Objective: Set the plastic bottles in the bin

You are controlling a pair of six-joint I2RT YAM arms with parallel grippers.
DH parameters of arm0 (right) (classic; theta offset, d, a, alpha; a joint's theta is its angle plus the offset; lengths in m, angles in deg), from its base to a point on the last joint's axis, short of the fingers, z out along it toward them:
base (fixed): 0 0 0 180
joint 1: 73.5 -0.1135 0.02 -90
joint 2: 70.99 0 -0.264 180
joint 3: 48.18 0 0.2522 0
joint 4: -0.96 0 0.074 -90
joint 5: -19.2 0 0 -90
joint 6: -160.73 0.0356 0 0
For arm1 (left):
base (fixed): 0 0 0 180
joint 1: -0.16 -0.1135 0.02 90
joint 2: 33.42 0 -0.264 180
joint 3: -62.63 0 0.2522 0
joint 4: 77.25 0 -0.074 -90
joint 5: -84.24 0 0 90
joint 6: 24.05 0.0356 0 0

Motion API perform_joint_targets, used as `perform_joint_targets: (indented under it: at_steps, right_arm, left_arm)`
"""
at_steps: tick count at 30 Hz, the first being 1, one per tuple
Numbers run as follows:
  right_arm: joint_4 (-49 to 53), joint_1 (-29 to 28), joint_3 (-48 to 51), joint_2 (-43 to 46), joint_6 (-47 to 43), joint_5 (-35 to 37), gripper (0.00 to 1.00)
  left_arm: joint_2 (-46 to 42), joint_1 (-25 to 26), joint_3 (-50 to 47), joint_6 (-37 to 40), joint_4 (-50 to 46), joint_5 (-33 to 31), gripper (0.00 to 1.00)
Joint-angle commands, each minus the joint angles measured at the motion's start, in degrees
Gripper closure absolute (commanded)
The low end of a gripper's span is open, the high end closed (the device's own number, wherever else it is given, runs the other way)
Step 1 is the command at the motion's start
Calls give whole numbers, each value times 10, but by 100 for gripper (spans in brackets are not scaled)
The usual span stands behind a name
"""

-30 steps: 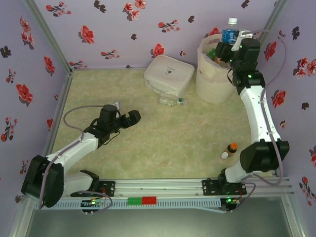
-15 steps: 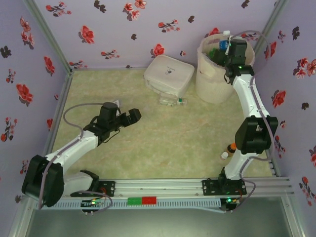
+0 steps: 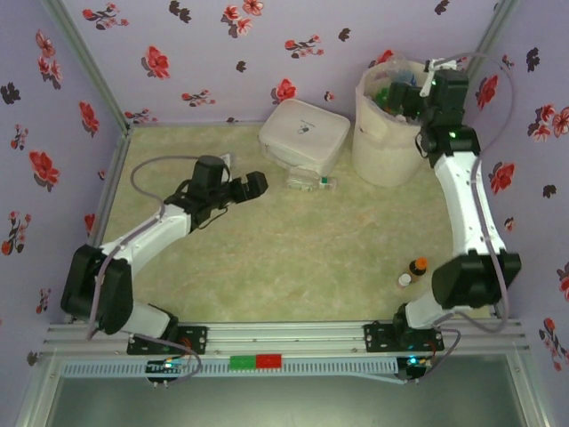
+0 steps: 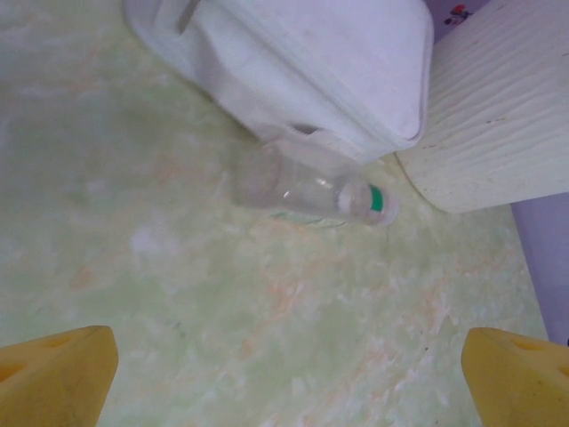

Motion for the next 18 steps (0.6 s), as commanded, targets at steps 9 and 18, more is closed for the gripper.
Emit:
perform_joint_targets:
  at_steps: [9, 18]
  right_arm:
    - [-39, -109, 296, 206, 122, -29, 0]
    - [-49, -142, 460, 280, 182, -28, 0]
  left_arm:
    - [160, 7, 191, 117, -35, 87, 0]
    - [257, 15, 300, 181, -83, 99, 0]
